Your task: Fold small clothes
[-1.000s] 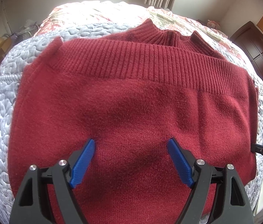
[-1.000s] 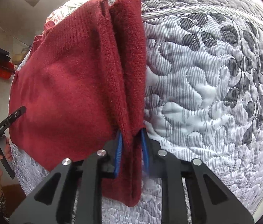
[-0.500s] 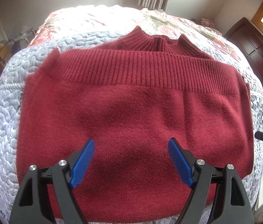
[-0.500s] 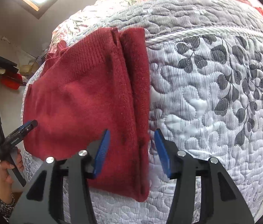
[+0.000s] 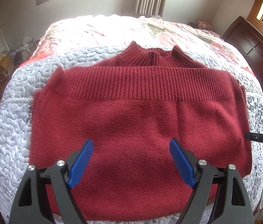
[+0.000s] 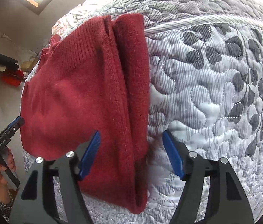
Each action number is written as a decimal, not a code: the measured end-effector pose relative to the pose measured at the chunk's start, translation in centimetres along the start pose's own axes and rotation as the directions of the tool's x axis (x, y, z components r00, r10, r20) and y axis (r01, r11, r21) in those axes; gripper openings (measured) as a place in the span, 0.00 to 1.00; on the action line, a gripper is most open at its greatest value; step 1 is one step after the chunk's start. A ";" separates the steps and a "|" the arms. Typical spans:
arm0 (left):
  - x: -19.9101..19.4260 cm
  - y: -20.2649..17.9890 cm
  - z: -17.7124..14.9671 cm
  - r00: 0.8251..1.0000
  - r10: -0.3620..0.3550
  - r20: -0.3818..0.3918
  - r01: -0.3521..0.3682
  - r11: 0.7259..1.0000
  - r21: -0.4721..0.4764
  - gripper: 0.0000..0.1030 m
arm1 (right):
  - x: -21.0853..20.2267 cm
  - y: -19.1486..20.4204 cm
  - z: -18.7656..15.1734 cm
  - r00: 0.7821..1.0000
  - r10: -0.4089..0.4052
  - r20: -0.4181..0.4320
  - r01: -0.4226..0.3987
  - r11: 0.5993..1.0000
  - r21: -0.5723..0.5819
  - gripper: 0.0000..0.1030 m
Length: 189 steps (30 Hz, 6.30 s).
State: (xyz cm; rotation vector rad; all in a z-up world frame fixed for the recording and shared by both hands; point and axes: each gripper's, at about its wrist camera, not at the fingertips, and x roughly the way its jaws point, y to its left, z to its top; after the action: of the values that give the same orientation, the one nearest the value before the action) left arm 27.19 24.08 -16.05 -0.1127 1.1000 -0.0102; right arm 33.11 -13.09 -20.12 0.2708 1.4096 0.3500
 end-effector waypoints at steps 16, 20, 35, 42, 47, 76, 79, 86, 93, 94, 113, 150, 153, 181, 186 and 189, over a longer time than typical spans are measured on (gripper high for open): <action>0.6 0.3 0.4 1.000 0.016 0.013 -0.017 1.000 0.011 0.82 | 0.5 2.0 -0.1 0.998 0.056 0.013 -0.055 0.996 -0.072 0.17; 1.1 0.4 0.2 1.000 0.011 0.004 -0.011 1.000 0.011 0.82 | 1.4 2.1 0.0 0.999 0.046 0.007 -0.045 0.997 -0.060 0.17; 6.7 2.9 -1.6 0.993 -0.025 -0.112 0.021 0.999 -0.039 0.87 | 2.5 1.6 0.2 1.000 0.028 -0.011 -0.028 0.999 -0.025 0.17; 6.0 3.6 -1.0 0.990 -0.055 -0.126 0.047 0.997 -0.063 0.86 | 0.5 4.3 1.2 1.000 -0.014 -0.017 0.014 1.000 -0.019 0.15; 3.4 5.5 -1.1 0.994 -0.062 -0.092 0.052 0.993 -0.109 0.86 | -2.2 9.1 1.2 1.000 -0.005 0.011 0.006 0.996 -0.094 0.15; 0.3 9.8 -1.8 0.995 -0.063 -0.074 0.049 0.984 -0.172 0.86 | 9.3 27.3 2.1 0.977 0.091 -0.191 -0.143 0.949 -0.280 0.39; 0.2 9.5 -1.2 0.992 -0.106 -0.066 0.091 0.976 -0.196 0.86 | 6.4 27.3 2.2 0.967 0.180 -0.178 -0.224 0.938 -0.266 0.49; 0.1 6.6 0.6 0.953 -0.300 -0.035 0.283 0.928 -0.240 0.86 | 0.6 24.5 1.5 0.994 0.096 -0.056 -0.109 0.943 -0.315 0.49; 3.0 2.1 1.3 0.909 -0.402 -0.107 0.368 0.898 -0.242 0.86 | 0.4 17.2 0.0 0.998 0.044 -0.046 -0.051 0.984 -0.170 0.48; 3.4 1.7 1.3 0.904 -0.412 -0.113 0.377 0.893 -0.244 0.86 | 0.6 16.5 -0.3 0.998 0.035 -0.049 -0.043 0.986 -0.159 0.48; 3.5 -0.5 1.4 0.859 -0.510 -0.043 0.486 0.841 -0.239 0.17 | 3.9 13.6 -1.7 0.996 0.013 -0.085 -0.021 0.996 -0.088 0.48; 1.6 18.7 -3.5 0.965 -0.263 0.015 0.248 0.890 -0.382 0.21 | 9.2 27.5 -2.6 0.988 0.008 -0.156 -0.050 0.962 -0.269 0.49; 0.5 19.3 -3.6 0.953 -0.303 0.013 0.280 0.862 -0.423 0.42 | 10.1 28.6 -2.7 0.986 0.009 -0.167 -0.056 0.958 -0.280 0.50; -2.6 18.3 -11.0 0.967 -0.250 -0.039 0.217 0.900 -0.379 0.11 | 14.7 33.0 -6.7 0.958 0.067 -0.279 -0.147 0.949 -0.278 0.55; -2.4 18.0 -10.3 0.974 -0.220 -0.048 0.191 0.918 -0.347 0.14 | 17.2 32.9 -7.0 0.949 0.082 -0.304 -0.162 0.954 -0.250 0.52; -2.5 17.5 -9.7 0.977 -0.207 -0.046 0.180 0.924 -0.336 0.14 | 17.3 33.3 -7.1 0.929 0.163 -0.332 -0.244 0.944 -0.221 0.20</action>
State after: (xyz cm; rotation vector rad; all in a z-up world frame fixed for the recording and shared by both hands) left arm 16.57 40.76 -19.86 -0.5277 1.1611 -0.0069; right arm 25.68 24.15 -23.98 0.1518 1.6271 0.7721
